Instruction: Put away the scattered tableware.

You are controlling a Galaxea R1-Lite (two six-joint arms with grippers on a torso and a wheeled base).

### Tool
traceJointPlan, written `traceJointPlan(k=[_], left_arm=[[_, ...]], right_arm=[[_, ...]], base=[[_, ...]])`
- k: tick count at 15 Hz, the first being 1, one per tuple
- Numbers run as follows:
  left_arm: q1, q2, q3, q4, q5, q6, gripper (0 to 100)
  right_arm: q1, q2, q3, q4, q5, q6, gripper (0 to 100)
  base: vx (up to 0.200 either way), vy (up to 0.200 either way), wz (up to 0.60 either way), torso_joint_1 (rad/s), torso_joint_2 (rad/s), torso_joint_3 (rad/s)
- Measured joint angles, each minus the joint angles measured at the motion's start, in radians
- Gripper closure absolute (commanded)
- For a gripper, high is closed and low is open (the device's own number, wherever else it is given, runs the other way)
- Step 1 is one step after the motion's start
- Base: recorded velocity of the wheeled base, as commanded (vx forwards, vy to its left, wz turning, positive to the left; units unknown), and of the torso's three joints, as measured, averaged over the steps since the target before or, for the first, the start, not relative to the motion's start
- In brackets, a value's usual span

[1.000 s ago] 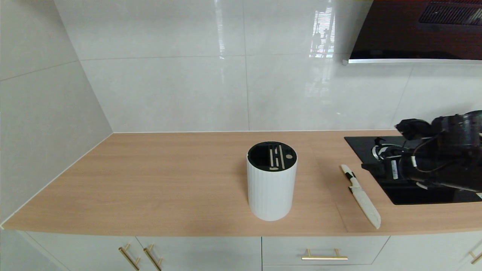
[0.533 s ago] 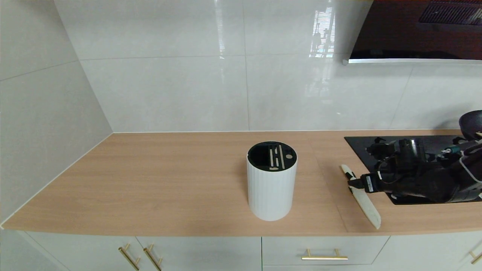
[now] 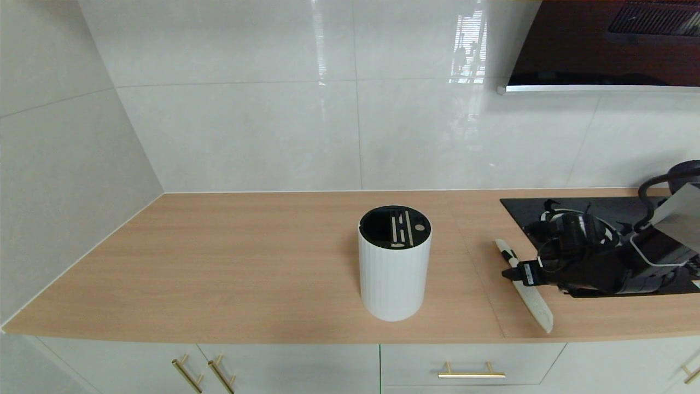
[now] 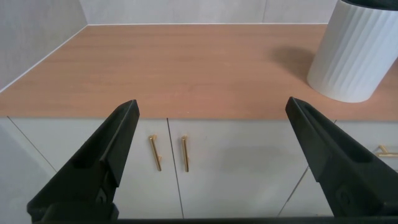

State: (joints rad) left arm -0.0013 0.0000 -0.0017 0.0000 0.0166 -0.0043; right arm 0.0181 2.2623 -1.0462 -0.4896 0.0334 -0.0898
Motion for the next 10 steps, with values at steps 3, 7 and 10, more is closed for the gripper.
traceJointPlan(k=[3, 7, 10], left_arm=[[0.0, 0.0, 0.0, 0.0, 0.0, 0.0, 0], [0.0, 0.0, 0.0, 0.0, 0.0, 0.0, 0], [0.0, 0.0, 0.0, 0.0, 0.0, 0.0, 0]], right_arm=[[0.0, 0.039, -0.021, -0.014, -0.001, 0.001, 0], [0.0, 0.077, -0.046, -0.022, -0.003, 0.0, 0], [0.0, 0.103, -0.061, -0.033, -0.002, 0.002, 0]], base=[[0.0, 0.0, 0.0, 0.0, 0.0, 0.0], [0.0, 0.0, 0.0, 0.0, 0.0, 0.0], [0.0, 0.0, 0.0, 0.0, 0.0, 0.0]])
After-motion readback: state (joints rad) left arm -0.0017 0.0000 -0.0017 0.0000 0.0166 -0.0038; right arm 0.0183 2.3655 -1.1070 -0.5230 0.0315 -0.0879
